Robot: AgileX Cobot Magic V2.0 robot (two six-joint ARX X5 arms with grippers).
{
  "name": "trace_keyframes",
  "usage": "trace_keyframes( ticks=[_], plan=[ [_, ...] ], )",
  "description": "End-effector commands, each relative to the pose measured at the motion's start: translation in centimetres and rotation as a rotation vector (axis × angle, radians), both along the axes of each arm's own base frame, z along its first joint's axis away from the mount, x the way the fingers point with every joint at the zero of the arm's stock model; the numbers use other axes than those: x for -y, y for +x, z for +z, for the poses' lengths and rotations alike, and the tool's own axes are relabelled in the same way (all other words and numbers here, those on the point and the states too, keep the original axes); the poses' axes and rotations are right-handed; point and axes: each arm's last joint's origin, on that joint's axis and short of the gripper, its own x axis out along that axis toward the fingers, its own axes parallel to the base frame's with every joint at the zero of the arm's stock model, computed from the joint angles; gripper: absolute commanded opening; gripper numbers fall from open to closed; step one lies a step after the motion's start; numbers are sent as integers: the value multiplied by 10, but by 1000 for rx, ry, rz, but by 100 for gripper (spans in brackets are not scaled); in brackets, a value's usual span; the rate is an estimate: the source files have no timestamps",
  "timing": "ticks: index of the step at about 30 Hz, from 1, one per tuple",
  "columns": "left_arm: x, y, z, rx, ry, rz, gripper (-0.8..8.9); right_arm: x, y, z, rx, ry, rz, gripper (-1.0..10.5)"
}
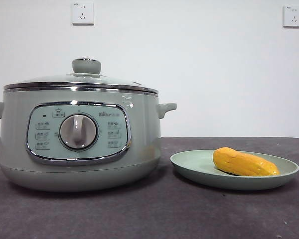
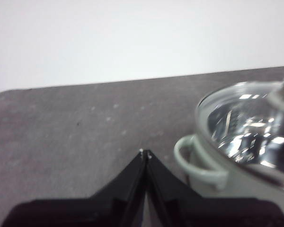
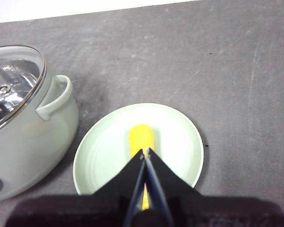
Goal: Take the corn out from the steamer,put the corn on the plate,close the lid
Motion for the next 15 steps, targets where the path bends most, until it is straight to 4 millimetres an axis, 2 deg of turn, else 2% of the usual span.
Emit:
trace_keyframes(
  ticks=[1, 7, 15],
  plan=[
    [-1, 6, -24, -3, 4, 7, -3, 0, 0, -2, -3, 8, -5, 1],
    [-4, 11, -57, -50, -4, 35, -4, 0, 0, -2, -3, 8, -5, 1],
    [-5, 10, -71, -55, -4, 46, -4, 0, 0, -2, -3, 8, -5, 1]
  ],
)
